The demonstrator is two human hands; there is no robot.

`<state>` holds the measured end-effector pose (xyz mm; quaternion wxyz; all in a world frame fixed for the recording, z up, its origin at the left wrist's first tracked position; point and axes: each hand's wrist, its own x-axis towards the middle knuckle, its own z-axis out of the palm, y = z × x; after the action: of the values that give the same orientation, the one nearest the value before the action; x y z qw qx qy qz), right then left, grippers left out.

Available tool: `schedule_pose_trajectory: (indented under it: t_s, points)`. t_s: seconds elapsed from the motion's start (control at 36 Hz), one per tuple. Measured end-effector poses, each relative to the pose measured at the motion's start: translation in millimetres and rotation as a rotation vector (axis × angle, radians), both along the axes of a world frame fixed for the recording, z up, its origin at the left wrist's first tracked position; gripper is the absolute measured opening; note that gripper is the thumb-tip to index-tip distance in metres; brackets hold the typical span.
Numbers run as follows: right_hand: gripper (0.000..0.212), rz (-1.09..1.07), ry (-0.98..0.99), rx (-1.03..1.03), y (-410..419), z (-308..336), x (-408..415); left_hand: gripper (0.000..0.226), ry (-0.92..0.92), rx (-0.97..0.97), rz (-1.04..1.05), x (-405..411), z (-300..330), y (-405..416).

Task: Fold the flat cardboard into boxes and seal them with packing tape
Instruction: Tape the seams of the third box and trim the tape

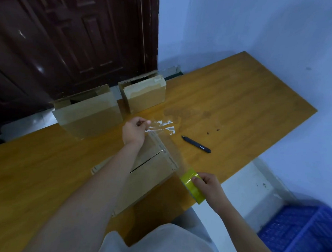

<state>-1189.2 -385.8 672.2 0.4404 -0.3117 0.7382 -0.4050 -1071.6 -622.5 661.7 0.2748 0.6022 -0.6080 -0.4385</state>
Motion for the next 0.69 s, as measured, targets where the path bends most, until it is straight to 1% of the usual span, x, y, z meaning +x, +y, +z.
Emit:
schedule_pose_trajectory:
  t_s: [0.06,0.17,0.31,0.47,0.56,0.69]
  points:
    - [0.031,0.006,-0.004,-0.009,-0.4,-1.4,-0.7,0.010,0.000,0.009,0.018,-0.6,-1.0,-1.4]
    - [0.038,0.024,0.015,-0.009,-1.2,-5.9,-3.7,0.011,-0.016,0.031,0.029,-3.1,-0.3,-2.6]
    - [0.038,0.024,0.009,-0.007,-2.5,-9.5,-3.8,0.011,-0.043,0.038,0.030,-3.9,0.3,-3.9]
    - [0.038,0.034,0.048,0.042,-3.2,-19.8,-2.8,0.012,-0.092,0.040,0.029,-5.3,2.5,-3.6]
    - [0.035,0.014,0.062,0.073,-3.3,-27.5,-1.2,0.014,-0.111,0.050,0.032,-6.2,1.4,-3.9]
    - [0.037,-0.003,0.083,0.108,-6.7,-38.1,2.9,0.015,-0.161,0.080,0.004,-6.7,1.4,-6.3]
